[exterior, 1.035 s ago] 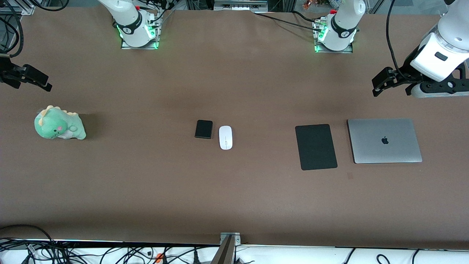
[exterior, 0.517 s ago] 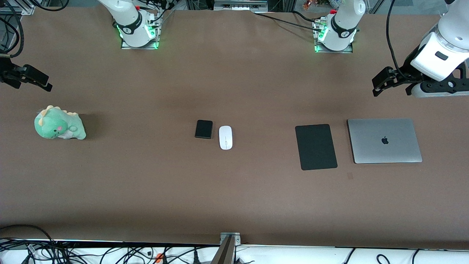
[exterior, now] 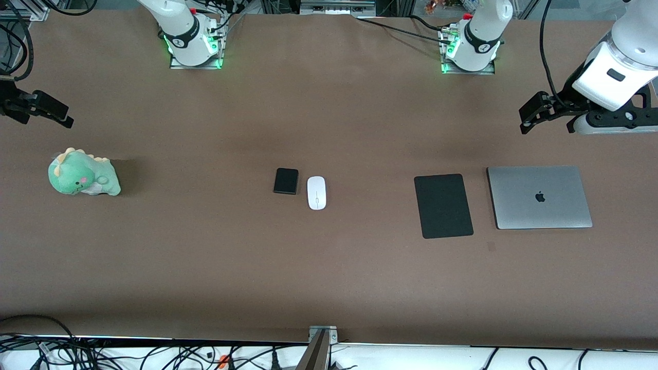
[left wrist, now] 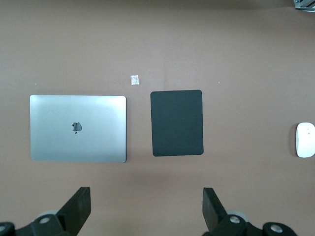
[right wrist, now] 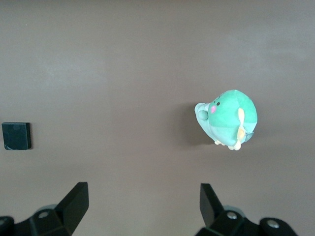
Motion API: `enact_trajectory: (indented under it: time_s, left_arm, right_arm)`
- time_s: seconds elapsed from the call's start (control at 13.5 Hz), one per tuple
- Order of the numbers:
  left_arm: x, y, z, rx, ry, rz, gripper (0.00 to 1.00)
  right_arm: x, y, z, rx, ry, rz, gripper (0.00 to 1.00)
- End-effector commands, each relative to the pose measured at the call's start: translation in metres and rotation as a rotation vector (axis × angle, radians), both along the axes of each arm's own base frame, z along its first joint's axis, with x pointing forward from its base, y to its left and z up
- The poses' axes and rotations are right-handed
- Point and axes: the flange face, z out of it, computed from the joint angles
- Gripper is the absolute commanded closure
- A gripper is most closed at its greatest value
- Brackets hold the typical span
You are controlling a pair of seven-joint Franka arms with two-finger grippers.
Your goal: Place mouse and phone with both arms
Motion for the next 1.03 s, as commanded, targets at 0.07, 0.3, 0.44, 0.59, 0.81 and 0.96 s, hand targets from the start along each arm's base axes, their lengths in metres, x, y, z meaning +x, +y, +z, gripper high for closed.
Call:
enact_trajectory:
  time_s: [0.07,0.3,0.44,0.59,0.81,0.96]
  left_arm:
    - [0.005,-0.004,0.007,0.021,-0.015,-0.013,0.00]
    - [0.005,-0.004,0.007,0.021,-0.016,-0.015,0.00]
    - [0.005,-0.004,0.007,0.019,-0.017,-0.012,0.00]
    - [0.005,-0.005,0.007,0.019,-0.017,-0.015,0.00]
    - [0.002,-0.041,0.001,0.016,-0.007,-0.093,0.00]
    - [0.003,-0.045,-0.003,0.012,-0.001,-0.099,0.00]
  right_arm:
    - [-0.005,-0.002,0.001,-0.005,0.014,-0.006,0.00]
    - [-0.005,-0.002,0.000,-0.005,0.016,-0.008,0.00]
    - [-0.004,-0.001,0.000,-0.005,0.016,-0.006,0.00]
    - [-0.004,0.000,-0.001,-0.005,0.017,-0.004,0.00]
    - [-0.002,0.001,-0.005,-0.003,0.025,-0.003,0.00]
    - [0.000,0.005,-0.010,-0.003,0.034,0.003,0.00]
